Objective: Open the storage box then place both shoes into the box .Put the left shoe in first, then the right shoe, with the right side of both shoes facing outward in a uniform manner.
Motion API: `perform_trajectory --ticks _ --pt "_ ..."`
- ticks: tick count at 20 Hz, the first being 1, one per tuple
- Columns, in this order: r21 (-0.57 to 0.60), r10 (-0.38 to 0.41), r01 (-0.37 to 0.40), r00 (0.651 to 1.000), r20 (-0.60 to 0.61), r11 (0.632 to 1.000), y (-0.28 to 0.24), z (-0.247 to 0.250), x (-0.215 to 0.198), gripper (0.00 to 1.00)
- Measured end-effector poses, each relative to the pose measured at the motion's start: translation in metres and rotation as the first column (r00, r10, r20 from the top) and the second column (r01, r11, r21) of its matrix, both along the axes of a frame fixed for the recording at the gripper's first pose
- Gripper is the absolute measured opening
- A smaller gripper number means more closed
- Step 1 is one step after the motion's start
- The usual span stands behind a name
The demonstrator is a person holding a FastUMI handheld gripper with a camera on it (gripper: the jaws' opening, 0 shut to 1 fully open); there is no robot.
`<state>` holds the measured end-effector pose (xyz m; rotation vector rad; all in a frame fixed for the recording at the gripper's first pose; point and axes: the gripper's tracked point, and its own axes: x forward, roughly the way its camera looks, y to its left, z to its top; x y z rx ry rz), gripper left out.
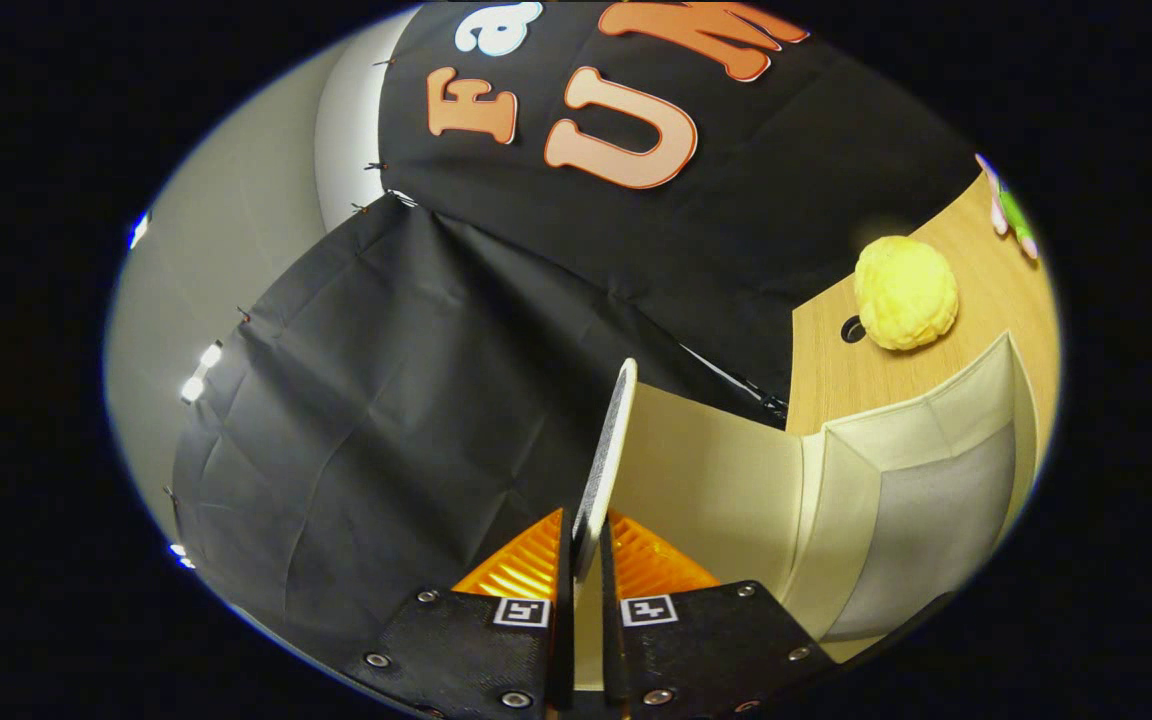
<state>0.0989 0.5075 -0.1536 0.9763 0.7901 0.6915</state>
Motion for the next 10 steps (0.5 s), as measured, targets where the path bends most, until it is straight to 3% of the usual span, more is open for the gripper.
perform_trajectory --ticks 3,7,10 --pt "-0.008 0.04 -0.04 0.999 -0.032 0.999 0.023 -0.006 -0.003 0.14" --pt "-0.022 0.089 -0.089 0.996 -0.009 0.996 0.033 -0.004 -0.016 0.48" --pt "-0.101 0.105 -0.099 0.993 0.061 0.99 0.022 0.0 -0.017 0.59"
